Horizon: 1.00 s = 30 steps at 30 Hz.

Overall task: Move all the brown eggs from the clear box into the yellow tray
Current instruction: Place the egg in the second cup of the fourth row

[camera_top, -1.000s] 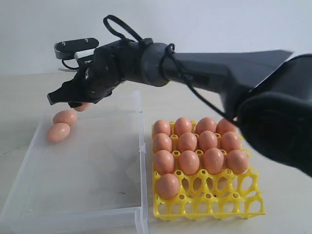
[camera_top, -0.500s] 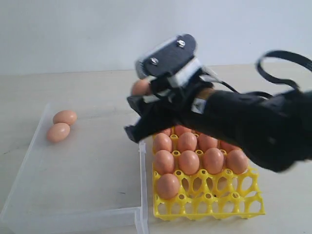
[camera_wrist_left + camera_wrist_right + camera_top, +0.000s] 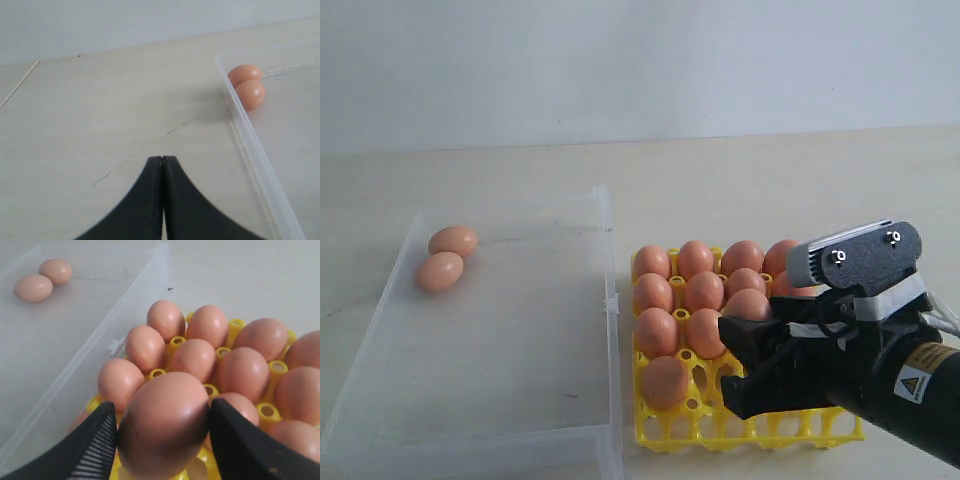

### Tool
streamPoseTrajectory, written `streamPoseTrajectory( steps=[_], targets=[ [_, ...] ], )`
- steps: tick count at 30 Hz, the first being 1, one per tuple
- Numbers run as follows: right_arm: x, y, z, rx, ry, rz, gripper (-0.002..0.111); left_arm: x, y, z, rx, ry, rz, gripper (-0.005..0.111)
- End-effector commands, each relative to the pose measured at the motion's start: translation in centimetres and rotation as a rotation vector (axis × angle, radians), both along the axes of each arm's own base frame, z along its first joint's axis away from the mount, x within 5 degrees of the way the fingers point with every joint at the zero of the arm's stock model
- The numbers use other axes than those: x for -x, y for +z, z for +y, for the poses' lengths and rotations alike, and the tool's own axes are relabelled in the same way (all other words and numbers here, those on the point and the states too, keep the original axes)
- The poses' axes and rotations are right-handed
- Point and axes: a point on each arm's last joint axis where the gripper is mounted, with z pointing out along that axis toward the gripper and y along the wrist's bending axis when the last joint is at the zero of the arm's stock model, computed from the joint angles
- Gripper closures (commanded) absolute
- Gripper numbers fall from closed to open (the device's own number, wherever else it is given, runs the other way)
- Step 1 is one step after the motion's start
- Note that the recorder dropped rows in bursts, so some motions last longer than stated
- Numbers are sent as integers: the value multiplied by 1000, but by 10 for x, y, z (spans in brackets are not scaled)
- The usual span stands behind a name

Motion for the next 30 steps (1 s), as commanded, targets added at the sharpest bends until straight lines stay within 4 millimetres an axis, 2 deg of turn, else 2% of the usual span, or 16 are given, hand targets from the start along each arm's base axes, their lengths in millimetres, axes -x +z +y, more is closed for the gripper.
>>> streamPoseTrajectory(
  steps=[1,6,15,21,24,30],
  targets=[
    [3,2,0,-87,-15,1,108,0,2,0,6,-6,-19,107],
    [4,1,5,-162,12,16,108,0,2,0,6,-6,-19,107],
    [-3,-23,11,-105,15,43,108,0,2,0,6,-6,-19,107],
    [-5,-29,14,-97,26,28,108,0,2,0,6,-6,-19,107],
    [-5,-34,15,-79,35,39,98,0,2,0,6,-6,-19,107],
    [-7,-41,16,-61,32,63,69,0,2,0,6,-6,-19,107]
  ],
)
